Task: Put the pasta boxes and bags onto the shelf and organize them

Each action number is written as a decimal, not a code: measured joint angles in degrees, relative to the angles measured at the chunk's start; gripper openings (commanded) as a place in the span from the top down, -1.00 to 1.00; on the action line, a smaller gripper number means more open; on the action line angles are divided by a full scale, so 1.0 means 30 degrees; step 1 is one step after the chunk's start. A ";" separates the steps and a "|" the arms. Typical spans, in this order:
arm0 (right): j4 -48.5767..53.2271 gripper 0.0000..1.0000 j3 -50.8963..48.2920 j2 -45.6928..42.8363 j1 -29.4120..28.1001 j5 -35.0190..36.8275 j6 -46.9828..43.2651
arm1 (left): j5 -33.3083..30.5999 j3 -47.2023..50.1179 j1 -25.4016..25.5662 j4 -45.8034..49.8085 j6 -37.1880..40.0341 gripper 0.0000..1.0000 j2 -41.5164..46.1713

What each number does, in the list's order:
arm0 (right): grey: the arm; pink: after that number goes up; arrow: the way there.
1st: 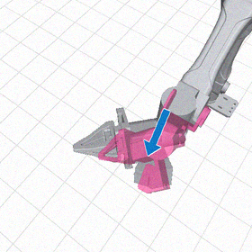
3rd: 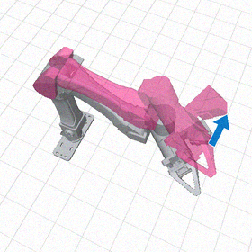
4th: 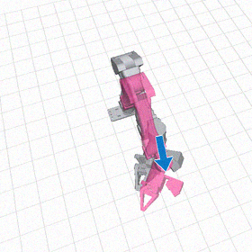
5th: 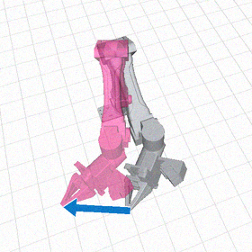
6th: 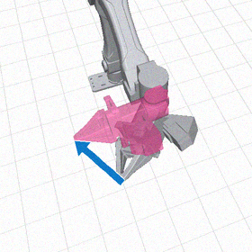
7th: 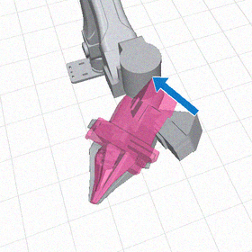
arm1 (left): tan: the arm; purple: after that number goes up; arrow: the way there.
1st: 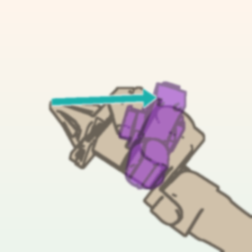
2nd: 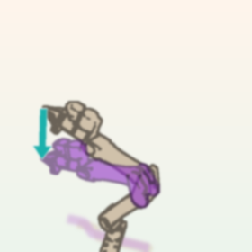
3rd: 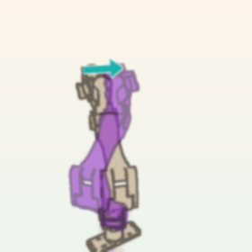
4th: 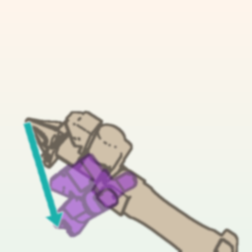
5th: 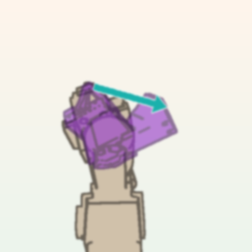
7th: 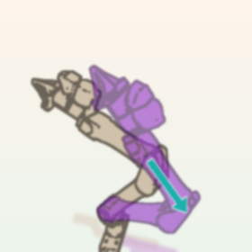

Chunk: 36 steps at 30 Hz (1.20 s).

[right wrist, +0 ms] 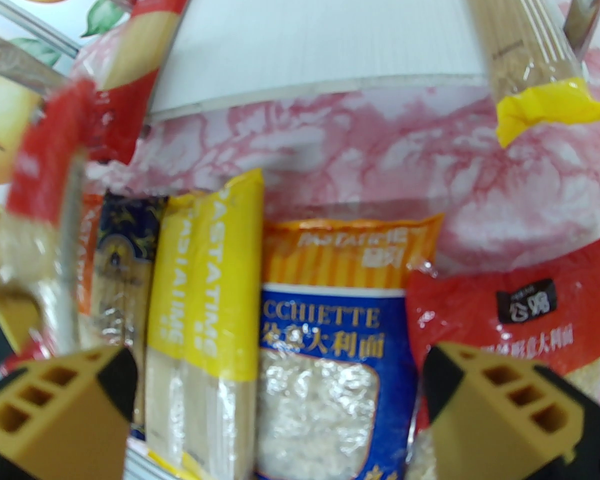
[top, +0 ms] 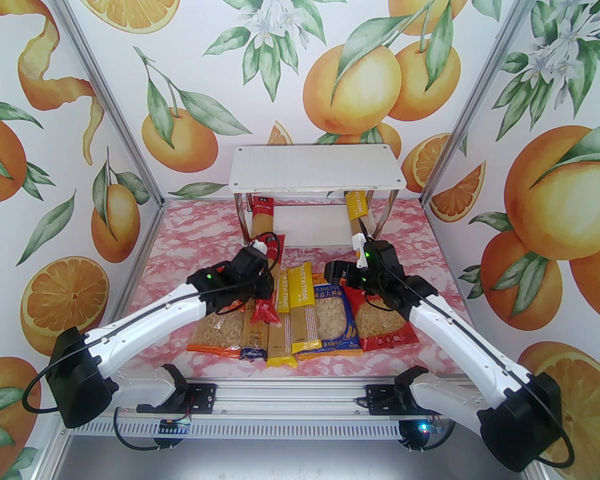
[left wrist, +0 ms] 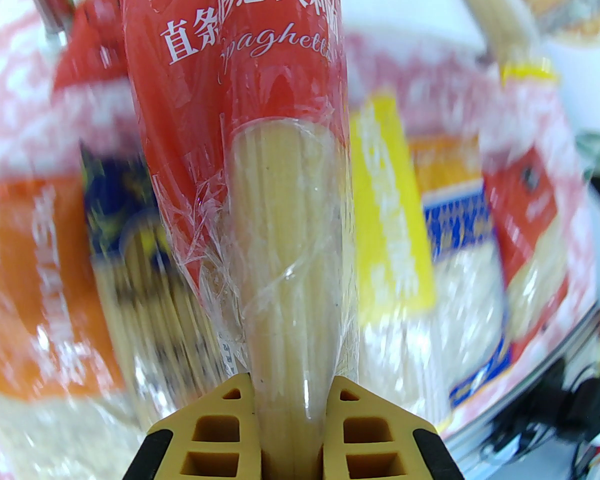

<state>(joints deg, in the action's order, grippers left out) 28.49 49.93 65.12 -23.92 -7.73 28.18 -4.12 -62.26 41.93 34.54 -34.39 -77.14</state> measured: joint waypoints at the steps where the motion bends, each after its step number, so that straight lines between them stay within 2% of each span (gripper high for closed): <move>1: -0.0007 -0.99 0.0138 0.0204 0.0000 0.0015 0.0000 | 0.0095 -0.0590 -0.0255 -0.0146 0.0350 1.00 -0.0459; 10: -0.0007 -0.99 0.1770 0.1690 0.0000 0.0087 -0.0073 | 0.0692 -0.5872 -0.1814 -0.1727 0.2900 1.00 -0.5814; 21: 0.0131 -0.99 0.2776 0.2914 0.0036 0.0386 -0.0576 | -0.0656 -1.0163 -0.3184 -0.1982 0.3927 1.00 -1.1475; 36: 0.0474 -0.99 0.3847 0.3978 0.0328 0.0393 -0.1224 | -0.2040 -1.3209 -0.3512 -0.1690 0.3971 1.00 -1.4542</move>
<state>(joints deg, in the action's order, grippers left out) 29.91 61.47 77.06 -22.94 -6.55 24.51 -10.24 -101.89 31.40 29.47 -22.48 -120.77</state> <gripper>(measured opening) 0.996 0.148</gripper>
